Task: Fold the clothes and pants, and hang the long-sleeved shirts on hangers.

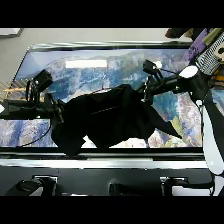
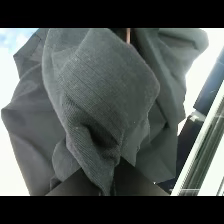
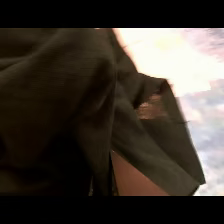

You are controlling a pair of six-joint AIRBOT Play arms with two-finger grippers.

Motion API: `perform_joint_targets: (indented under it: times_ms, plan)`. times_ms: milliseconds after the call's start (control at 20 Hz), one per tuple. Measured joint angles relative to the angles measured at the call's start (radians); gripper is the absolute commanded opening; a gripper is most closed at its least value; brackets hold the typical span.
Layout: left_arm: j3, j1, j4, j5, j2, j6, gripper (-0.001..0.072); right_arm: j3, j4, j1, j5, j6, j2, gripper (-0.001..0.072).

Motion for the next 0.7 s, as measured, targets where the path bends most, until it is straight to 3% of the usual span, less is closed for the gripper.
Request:
perform_joint_targets:
  times_ms: [150, 300, 550, 700]
  plan:
    - [0.000, -0.001, -0.014, 0.010, 0.000, 0.006, 0.0420, 0.000, -0.014, 0.005, 0.029, 0.011, 0.041, 0.0029]
    - [0.000, -0.001, -0.008, 0.052, -0.001, -0.024, 0.0678, 0.000, -0.100, 0.005, 0.035, 0.023, 0.111, 0.0027]
    - [0.000, 0.006, 0.014, 0.248, -0.001, -0.190, 0.0693, 0.000, -0.243, -0.030, 0.038, 0.165, 0.265, 0.0027]
    - [0.000, 0.025, 0.021, 0.385, 0.000, -0.363, 0.0693, 0.000, -0.305, -0.076, 0.025, 0.296, 0.375, 0.0026]
